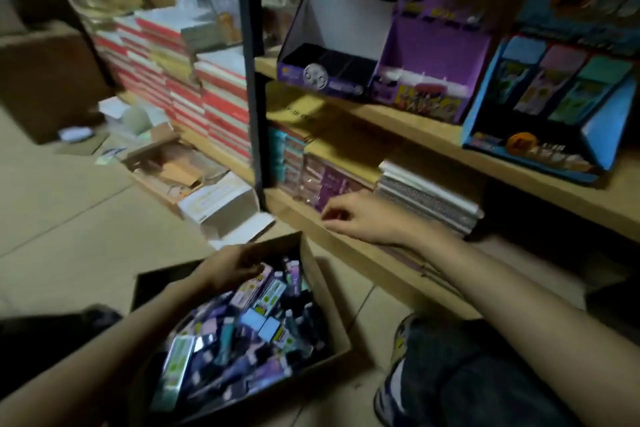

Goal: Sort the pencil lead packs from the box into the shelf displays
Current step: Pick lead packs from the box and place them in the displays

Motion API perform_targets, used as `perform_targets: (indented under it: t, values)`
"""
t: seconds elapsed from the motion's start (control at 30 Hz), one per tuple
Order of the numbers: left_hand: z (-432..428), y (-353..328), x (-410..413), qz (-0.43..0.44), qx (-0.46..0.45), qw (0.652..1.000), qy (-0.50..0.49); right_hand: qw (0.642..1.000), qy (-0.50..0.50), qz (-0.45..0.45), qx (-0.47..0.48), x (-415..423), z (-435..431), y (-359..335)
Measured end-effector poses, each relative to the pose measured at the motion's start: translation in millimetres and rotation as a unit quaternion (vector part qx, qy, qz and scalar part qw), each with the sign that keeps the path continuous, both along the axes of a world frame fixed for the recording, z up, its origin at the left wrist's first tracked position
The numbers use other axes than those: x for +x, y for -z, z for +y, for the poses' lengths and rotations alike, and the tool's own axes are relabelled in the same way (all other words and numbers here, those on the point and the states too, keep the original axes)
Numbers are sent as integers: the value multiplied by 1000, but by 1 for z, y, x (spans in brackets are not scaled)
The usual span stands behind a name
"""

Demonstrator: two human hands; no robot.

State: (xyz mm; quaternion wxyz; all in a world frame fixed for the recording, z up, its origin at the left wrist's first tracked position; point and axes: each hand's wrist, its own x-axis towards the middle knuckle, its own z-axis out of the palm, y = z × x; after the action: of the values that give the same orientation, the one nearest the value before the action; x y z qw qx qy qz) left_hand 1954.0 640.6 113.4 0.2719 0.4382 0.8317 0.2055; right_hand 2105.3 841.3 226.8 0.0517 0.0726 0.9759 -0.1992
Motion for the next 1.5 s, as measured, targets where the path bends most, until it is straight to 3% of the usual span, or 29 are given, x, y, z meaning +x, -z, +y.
perform_targets:
  t: [0.2, 0.37, 0.43, 0.53, 0.67, 0.77, 0.87, 0.97, 1.07, 1.27, 1.5]
  values:
    - [-53, 113, 23, -129, 2, 972, -198, 980, -1, -198, -34, -21, -42, 149]
    - [-80, 163, 41, -62, -55, 965, -247, 944, 125, -280, -121, -24, -64, 235]
    - [-89, 177, 47, -12, -94, 952, -292, 935, 186, -278, -118, -22, -71, 260]
    - [-100, 195, 55, -25, -142, 926, -350, 924, 260, -262, -100, -20, -78, 287]
    - [-100, 214, 59, -48, -197, 932, -299, 924, 291, -234, -83, -16, -88, 308]
    - [-83, 215, 70, -51, -174, 955, -234, 936, 278, -200, -84, -12, -100, 315]
    - [-75, 207, 76, -30, -117, 958, -258, 938, 280, -170, -117, -12, -102, 317]
    - [-82, 197, 60, -20, -48, 928, -368, 920, 313, -175, -161, -13, -94, 317]
    - [-101, 200, 44, -53, -109, 889, -442, 914, 317, -216, -135, -10, -92, 317]
    - [-106, 206, 49, -151, -99, 882, -436, 906, 319, -233, -154, -7, -94, 318]
    - [-101, 206, 54, -263, -48, 835, -482, 873, 348, -227, -256, -8, -86, 322]
